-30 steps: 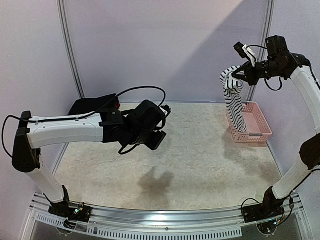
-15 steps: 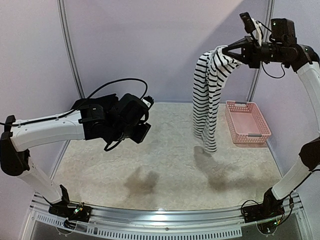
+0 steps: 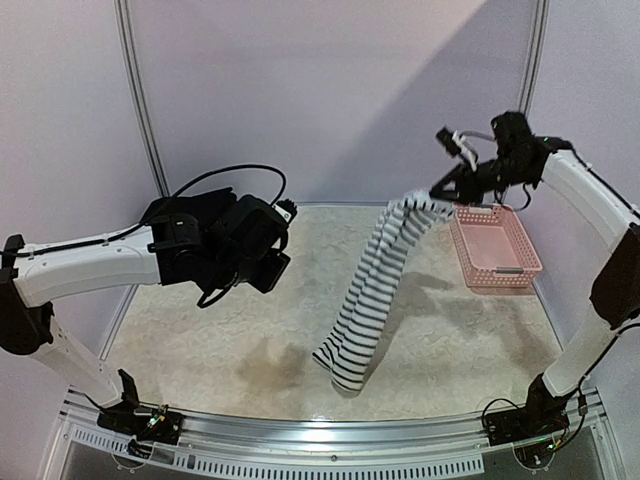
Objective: Fold and stack the mixed laundry pile
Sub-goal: Place the crumpled tank top at the center of the board, then pick up the crumpled tank top from the center of the board, then flatten out the crumpled tank top at the center of the board.
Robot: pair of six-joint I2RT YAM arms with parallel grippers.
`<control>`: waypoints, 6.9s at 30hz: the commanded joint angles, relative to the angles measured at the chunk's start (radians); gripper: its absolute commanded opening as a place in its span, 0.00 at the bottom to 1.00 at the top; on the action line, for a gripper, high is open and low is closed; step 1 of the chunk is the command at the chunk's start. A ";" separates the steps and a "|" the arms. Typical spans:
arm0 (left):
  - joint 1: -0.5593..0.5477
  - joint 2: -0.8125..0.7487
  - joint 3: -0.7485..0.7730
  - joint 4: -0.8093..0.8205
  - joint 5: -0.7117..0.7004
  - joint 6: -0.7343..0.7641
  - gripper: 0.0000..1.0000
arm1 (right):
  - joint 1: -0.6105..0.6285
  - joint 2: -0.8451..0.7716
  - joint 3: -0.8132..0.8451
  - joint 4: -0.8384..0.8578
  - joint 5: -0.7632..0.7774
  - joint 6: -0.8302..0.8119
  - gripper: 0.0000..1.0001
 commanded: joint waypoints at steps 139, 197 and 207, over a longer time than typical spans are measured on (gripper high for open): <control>0.586 0.197 0.575 -0.031 0.242 0.358 0.00 | 0.080 0.431 0.584 -0.119 0.581 -0.347 0.00; 0.477 0.151 -0.233 0.009 0.666 -0.111 0.47 | 0.202 0.220 -0.511 -0.006 0.605 -0.246 0.29; 0.474 -0.004 -0.359 0.026 0.708 -0.158 0.48 | 0.361 -0.285 -1.054 0.317 0.852 -0.500 0.25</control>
